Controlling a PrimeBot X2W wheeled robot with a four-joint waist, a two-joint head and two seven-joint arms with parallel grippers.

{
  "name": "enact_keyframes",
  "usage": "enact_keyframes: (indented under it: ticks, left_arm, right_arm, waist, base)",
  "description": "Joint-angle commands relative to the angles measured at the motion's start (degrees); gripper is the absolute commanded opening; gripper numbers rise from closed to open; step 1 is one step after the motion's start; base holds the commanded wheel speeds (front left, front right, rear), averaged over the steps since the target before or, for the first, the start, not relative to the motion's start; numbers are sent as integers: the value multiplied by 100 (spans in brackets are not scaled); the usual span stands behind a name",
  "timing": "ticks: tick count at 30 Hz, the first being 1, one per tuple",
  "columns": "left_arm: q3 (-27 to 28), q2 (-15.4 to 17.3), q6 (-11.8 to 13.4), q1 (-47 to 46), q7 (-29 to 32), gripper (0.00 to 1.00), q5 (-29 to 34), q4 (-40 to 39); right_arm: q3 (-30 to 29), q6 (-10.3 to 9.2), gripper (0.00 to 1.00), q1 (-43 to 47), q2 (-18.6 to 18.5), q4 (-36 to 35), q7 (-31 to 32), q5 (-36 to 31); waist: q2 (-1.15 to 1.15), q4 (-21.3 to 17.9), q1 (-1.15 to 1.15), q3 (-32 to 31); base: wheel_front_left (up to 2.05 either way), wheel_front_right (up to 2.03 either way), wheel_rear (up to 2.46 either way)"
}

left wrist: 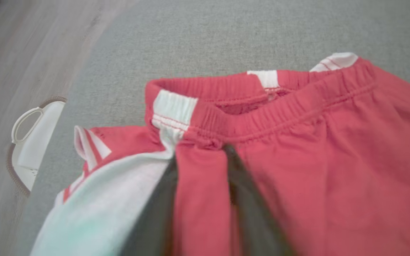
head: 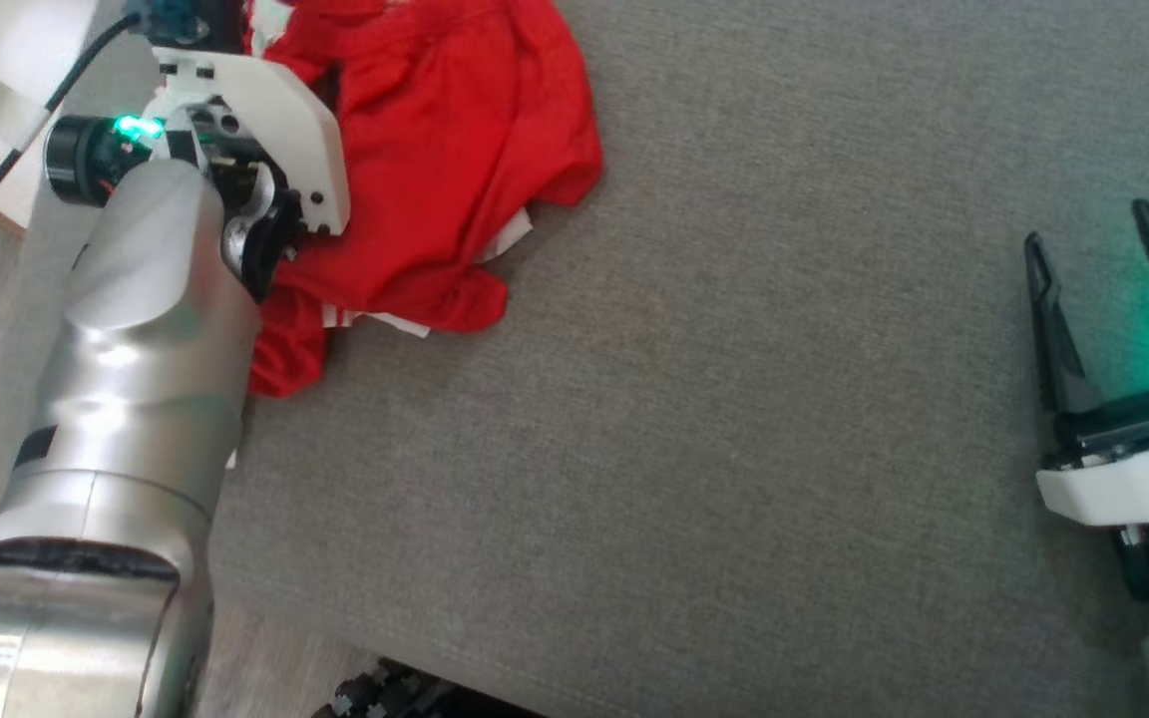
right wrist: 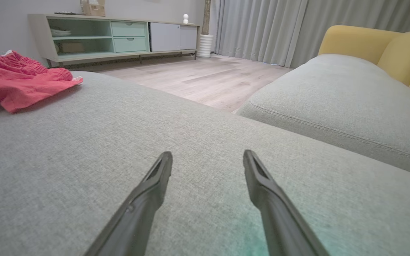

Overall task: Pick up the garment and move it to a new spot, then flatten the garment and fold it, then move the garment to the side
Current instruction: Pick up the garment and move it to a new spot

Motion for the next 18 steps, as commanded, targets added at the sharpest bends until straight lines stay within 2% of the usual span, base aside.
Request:
enact_keyframes:
  ticks: [1,5,7,10,18]
  left_arm:
    - [-55,382,-28,-221,-119,0,-17,-35]
    - [-397,548,-31,-400,-786,0,-123,-148]
    - [-660,655,-31,-562,-1130,0,-395,-287]
    - [-886,750,-32,-666,-1247,0,-599,-432]
    - [-2206,1353,-32,-1022,-1278,0,-1258,-1548]
  right_arm:
    - [1,37,100,88,-67,99,22,-33]
    - [-22,37,100,130,15,135,22,-43]
    - [-11,37,100,136,164,207,22,-31]
    - [18,37,100,128,301,254,22,-16]
    - [35,37,100,199,921,416,22,51]
  waist:
    - [0,-70,0,50]
    - [0,-127,0,-91]
    - [0,-210,0,-365]
    - [0,-304,0,-609]
    - [0,-874,0,-1553]
  base:
    - [0,0,0]
    - [0,0,0]
    - [0,0,0]
    - [0,0,0]
    - [0,0,0]
